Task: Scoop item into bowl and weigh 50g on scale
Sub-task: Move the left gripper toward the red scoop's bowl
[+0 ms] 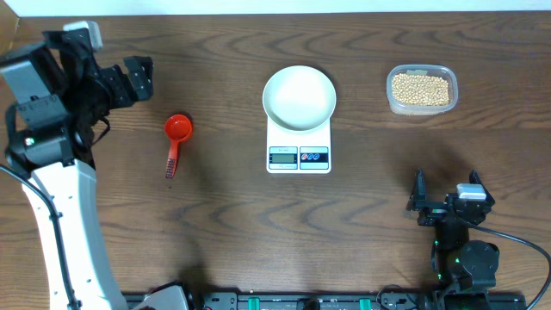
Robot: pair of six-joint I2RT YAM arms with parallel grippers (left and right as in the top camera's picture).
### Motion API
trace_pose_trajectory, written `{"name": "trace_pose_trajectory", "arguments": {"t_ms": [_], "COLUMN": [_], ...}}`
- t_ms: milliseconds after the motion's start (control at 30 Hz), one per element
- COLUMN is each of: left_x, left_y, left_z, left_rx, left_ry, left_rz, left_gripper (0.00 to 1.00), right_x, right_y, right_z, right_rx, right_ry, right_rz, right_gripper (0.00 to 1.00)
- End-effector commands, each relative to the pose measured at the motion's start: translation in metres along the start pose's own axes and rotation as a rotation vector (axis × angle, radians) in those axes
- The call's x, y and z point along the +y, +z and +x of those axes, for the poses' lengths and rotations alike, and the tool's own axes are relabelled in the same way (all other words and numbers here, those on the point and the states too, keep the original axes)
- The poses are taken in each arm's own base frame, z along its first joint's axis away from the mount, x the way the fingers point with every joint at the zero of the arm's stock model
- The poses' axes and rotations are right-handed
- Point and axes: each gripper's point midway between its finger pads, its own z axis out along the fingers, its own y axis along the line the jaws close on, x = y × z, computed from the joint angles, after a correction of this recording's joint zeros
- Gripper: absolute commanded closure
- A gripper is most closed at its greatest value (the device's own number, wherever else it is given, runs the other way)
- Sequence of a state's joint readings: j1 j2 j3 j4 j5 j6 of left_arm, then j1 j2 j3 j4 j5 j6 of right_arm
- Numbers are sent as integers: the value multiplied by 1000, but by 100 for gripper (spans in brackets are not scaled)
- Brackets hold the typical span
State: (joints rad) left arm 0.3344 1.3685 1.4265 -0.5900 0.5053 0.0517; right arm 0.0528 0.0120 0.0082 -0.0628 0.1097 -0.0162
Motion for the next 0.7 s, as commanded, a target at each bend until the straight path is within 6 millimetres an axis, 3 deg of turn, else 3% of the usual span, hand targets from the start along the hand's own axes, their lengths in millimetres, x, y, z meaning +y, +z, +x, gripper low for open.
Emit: {"name": "trace_pose_trajectory", "arguments": {"t_ms": [0,133,233,467,533,667], "left_x": [-13,-14,-16,-18,-14,16], "left_y": [-4,-4,-4,-5,-4,0], "left_z": [-6,-6,7,20,25,53], "left_rx": [-7,-5,50,106,120,212], "left_ry": [-1,-41,-146,-175,-175,-194], "left_rz": [80,85,94,102,79,-89], "left_gripper": [0,0,0,0,0,4], "right_x": [-1,-1,-1,-1,-1,-1], "right_y": [0,0,0,0,0,0], "right_z": [0,0,0,0,0,0], "right_rx": [-3,-3,-3,-3,-3,-3], "right_ry": [-15,-15,-15,-15,-15,-15], "right_rz": [8,8,8,8,8,8], "right_gripper": [1,1,1,1,1,1]}}
